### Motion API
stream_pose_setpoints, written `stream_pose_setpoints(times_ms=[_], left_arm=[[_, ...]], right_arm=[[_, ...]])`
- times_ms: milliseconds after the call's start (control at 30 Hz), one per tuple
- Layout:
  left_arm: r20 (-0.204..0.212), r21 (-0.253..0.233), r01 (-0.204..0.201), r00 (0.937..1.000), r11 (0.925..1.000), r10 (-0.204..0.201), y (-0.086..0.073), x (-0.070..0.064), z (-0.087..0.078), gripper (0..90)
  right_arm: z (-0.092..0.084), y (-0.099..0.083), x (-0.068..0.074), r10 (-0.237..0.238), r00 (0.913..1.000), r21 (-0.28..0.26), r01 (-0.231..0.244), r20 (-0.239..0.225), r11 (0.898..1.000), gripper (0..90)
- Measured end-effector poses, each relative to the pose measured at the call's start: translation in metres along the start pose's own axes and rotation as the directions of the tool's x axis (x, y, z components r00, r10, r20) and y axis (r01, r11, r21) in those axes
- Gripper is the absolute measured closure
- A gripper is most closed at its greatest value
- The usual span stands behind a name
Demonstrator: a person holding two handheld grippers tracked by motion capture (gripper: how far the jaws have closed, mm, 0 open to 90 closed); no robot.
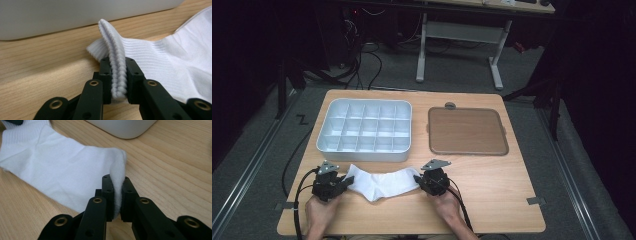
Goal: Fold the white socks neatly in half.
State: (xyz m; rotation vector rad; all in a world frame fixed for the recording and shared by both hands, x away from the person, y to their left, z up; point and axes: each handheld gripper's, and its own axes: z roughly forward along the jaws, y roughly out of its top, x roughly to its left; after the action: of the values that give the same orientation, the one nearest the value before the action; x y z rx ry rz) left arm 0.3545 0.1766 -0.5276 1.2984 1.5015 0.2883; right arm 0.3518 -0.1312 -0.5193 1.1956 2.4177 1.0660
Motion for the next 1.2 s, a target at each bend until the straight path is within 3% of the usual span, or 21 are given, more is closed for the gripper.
stream_pose_setpoints(times_ms=[233,500,533,667,1000,1200], left_arm=[[0.029,0.003,0.010,0.9995,0.9999,-0.010,0.002,-0.010,-0.002,78.2],[0.089,0.010,0.013,0.9960,0.9999,-0.014,0.005,-0.036,0.001,78.2],[0.101,0.019,0.004,0.9949,0.9998,-0.006,0.004,-0.044,0.004,78.2],[0.114,0.027,0.002,0.9934,0.9996,-0.005,0.002,-0.052,0.007,78.1],[0.159,0.060,0.027,0.9867,0.9978,-0.036,-0.006,-0.082,0.026,78.1],[0.170,0.073,0.032,0.9845,0.9968,-0.044,-0.012,-0.091,0.034,77.9]], right_arm=[[-0.010,0.000,-0.006,0.004,1.0000,-0.015,-0.004,0.005,1.000,84.8],[-0.030,-0.005,-0.020,0.039,0.9989,-0.025,-0.039,0.024,0.999,84.9],[-0.036,-0.008,-0.025,0.047,0.9983,-0.028,-0.046,0.035,0.999,84.9],[-0.045,-0.014,-0.035,0.060,0.9969,-0.035,-0.058,0.050,0.998,84.8],[-0.066,-0.028,-0.054,0.103,0.9905,-0.036,-0.101,0.091,0.994,84.7],[-0.076,-0.037,-0.066,0.134,0.9842,-0.034,-0.131,0.116,0.991,84.7]])
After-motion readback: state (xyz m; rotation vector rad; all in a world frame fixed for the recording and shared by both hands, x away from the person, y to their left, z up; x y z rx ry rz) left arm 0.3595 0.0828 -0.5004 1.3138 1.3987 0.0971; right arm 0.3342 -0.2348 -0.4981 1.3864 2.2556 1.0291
